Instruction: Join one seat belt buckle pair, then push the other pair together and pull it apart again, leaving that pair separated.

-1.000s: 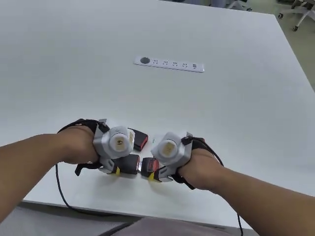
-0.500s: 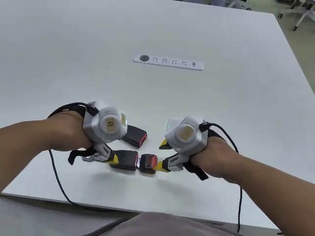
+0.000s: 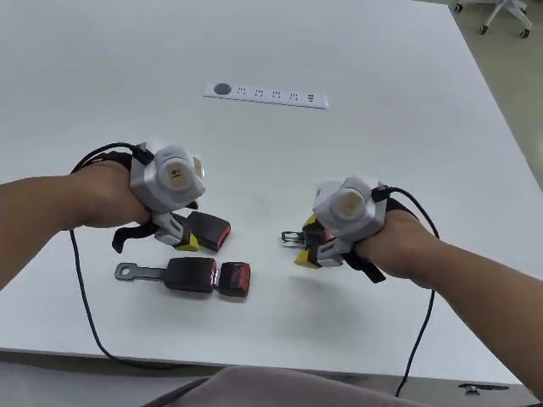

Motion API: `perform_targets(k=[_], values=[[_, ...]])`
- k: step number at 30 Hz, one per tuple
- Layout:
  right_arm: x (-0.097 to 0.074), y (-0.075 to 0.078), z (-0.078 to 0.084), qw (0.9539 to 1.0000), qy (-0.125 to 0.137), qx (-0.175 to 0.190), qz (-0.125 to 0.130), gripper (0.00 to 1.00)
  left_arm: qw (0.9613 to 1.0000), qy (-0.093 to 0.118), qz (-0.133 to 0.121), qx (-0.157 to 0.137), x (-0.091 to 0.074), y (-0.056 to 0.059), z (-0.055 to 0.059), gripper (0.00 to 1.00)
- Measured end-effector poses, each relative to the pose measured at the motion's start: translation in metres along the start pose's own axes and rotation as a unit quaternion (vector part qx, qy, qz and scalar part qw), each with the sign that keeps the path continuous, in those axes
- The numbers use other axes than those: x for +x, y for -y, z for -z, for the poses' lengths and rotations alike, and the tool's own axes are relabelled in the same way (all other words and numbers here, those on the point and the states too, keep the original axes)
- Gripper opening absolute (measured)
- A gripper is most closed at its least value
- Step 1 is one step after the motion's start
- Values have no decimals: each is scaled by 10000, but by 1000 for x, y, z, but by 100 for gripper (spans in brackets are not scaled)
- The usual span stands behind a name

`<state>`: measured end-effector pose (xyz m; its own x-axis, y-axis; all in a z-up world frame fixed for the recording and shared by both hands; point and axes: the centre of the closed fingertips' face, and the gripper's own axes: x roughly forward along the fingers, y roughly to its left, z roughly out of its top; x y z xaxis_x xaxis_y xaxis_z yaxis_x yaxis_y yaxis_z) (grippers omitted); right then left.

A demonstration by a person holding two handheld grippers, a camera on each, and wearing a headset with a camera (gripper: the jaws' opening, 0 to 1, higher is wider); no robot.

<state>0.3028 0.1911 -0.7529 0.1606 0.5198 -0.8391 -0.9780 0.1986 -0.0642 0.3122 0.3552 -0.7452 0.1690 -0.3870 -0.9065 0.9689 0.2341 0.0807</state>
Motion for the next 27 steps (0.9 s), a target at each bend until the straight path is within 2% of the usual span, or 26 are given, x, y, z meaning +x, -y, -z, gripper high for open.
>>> perform_targets(k=[3, 6, 9, 14, 17, 21, 23, 25, 26, 27], values=[[-2, 11, 10, 10000, -15, 16, 71, 34, 9998, -30, 166, 45, 2, 2, -2, 41], [-6, 13, 16, 10000, 10, 41, 11, 34, 9992, -80, 229, 315, 4, 2, -3, 47], [-7, 20, 17, 10000, -4, 6, 22, 34, 9986, -107, 279, 432, 7, 4, -5, 48], [-7, 19, 26, 9997, -165, -163, -45, 36, 9962, -215, 467, 710, 14, 5, -1, 48], [0, 19, 36, 9993, -278, -220, -84, 36, 9959, -263, 489, 721, 24, 1, 6, 48], [4, 21, 43, 9992, -340, -189, -132, 31, 9964, -279, 499, 631, 29, -3, 11, 43], [4, 21, 42, 9992, -362, -111, -137, 31, 9964, -321, 459, 632, 28, -4, 13, 42], [7, 21, 40, 9992, -371, -70, -154, 32, 9959, -497, 349, 675, 30, -10, 21, 39], [9, 22, 39, 9992, -369, -87, -158, 32, 9960, -509, 325, 656, 29, -11, 23, 38], [10, 22, 38, 9991, -370, -103, -156, 32, 9970, -431, 320, 558, 28, -10, 20, 38]])
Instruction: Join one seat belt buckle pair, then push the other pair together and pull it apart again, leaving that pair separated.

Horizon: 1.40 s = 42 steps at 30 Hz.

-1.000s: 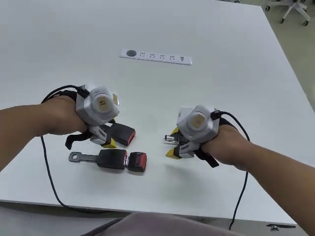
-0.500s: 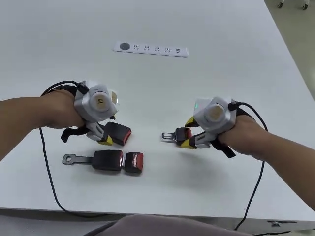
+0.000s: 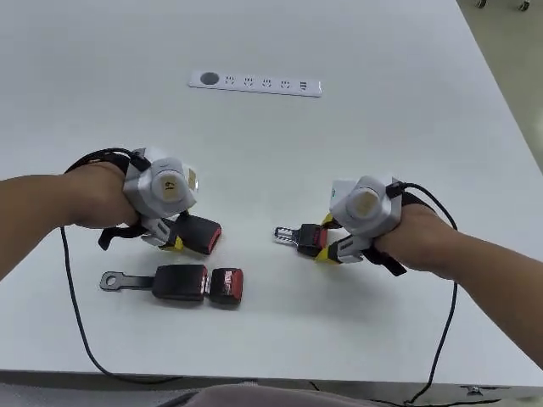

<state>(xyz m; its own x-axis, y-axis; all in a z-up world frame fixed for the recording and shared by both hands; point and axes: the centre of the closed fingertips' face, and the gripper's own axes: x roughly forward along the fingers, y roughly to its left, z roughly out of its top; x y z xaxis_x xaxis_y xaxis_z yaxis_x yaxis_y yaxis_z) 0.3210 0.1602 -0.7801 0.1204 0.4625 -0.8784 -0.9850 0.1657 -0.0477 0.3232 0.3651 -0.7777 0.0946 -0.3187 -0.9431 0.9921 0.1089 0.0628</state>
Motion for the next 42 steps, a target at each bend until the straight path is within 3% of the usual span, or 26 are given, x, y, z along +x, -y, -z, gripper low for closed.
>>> perform_targets(k=[4, 13, 21, 23, 28, 42], values=[[1, 1, -5, 10000, 48, -6, -48, 32, 10000, 32, -17, 23, -1, 1, 0, 36], [4, 0, -4, 9998, 83, 52, -191, 31, 9999, -105, -66, -36, 1, 5, 2, 33], [4, -2, -4, 9998, 69, 0, -199, 31, 9993, -197, -116, -307, 1, 4, 6, 32], [5, -3, -5, 9998, 78, -29, -206, 31, 9995, -194, -101, -216, 1, 4, 6, 32], [7, -8, -15, 9996, 110, -74, -240, 31, 9987, -243, -105, -432, 4, 2, 8, 32], [33, -14, -54, 9991, 228, -156, -326, 31, 9979, -241, -196, -568, 4, 5, 6, 32]])
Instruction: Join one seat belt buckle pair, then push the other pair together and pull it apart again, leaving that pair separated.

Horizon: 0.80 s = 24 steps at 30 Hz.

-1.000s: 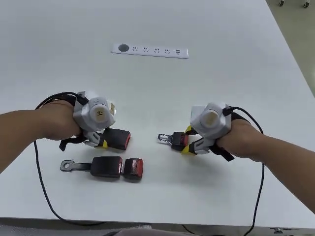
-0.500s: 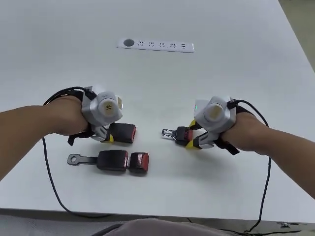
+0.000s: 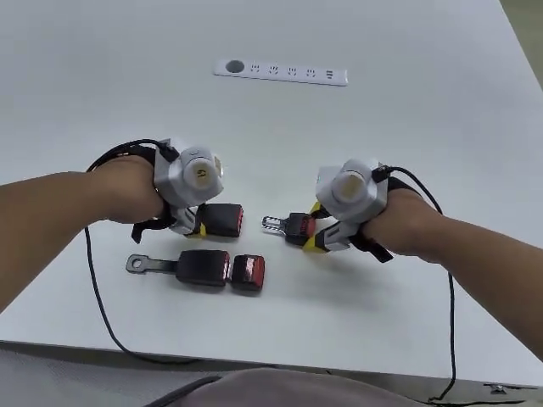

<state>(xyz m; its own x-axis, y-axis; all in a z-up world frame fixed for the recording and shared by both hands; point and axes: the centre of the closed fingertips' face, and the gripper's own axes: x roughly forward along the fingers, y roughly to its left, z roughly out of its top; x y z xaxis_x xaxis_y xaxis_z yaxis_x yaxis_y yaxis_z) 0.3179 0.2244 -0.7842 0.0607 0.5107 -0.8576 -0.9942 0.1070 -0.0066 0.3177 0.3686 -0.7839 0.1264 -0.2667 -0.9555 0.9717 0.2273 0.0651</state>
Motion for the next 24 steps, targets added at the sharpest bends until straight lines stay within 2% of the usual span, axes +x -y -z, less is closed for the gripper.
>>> perform_targets(k=[6, 10, 14, 24], values=[[10, -5, -16, 10000, 6, -60, -49, 31, 10000, -48, 12, 65, 0, -1, 0, 31], [13, -8, -24, 9999, -84, -106, -32, 31, 10000, -39, 9, 59, 0, 0, -1, 32], [14, -9, -35, 9998, 34, -204, 30, 31, 9999, 15, 26, 98, 0, 0, -1, 32], [17, -9, -38, 9997, 121, -181, -108, 30, 9998, 87, 105, 156, 0, -2, 0, 31]])
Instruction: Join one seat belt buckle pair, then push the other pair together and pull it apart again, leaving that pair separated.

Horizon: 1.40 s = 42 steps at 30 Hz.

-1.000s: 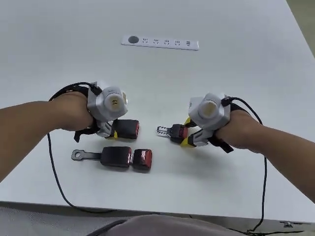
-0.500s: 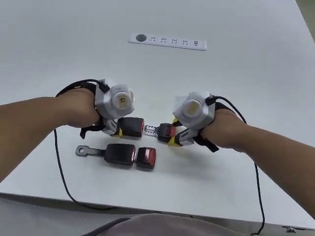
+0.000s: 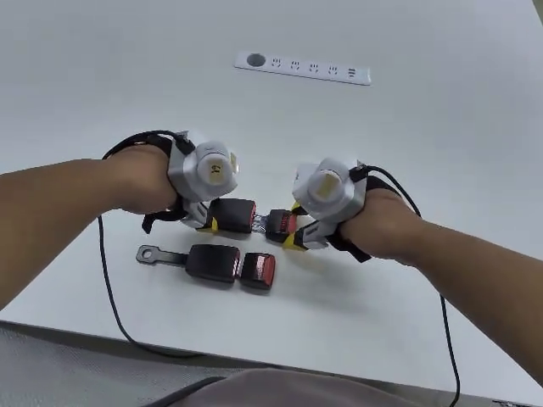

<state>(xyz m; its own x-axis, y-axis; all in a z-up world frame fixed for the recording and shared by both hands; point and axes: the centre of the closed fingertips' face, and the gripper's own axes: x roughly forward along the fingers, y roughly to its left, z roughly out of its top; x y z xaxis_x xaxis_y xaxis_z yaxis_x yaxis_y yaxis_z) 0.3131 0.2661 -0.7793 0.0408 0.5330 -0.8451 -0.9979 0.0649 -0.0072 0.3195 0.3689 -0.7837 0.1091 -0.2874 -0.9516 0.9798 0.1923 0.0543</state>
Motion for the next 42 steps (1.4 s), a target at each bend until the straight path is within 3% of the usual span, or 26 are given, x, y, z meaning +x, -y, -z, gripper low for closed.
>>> perform_targets(k=[4, 7, 16, 32, 42], values=[[1, 0, -2, 10000, 16, 6, -39, 30, 10000, 8, 40, -56, 1, -1, 0, 31], [2, 1, -3, 10000, -1, 5, -36, 30, 9999, -112, 39, -73, 1, 0, 0, 31], [8, 6, -8, 9999, -91, -56, -68, 29, 9995, -232, 193, 84, 2, 1, 0, 30], [15, 5, -12, 9997, -229, -47, -64, 29, 9997, -131, 163, 114, 3, 0, 0, 30], [13, 5, -11, 9998, -185, 65, -6, 30, 9993, -354, 92, 25, 4, -2, 2, 31]])
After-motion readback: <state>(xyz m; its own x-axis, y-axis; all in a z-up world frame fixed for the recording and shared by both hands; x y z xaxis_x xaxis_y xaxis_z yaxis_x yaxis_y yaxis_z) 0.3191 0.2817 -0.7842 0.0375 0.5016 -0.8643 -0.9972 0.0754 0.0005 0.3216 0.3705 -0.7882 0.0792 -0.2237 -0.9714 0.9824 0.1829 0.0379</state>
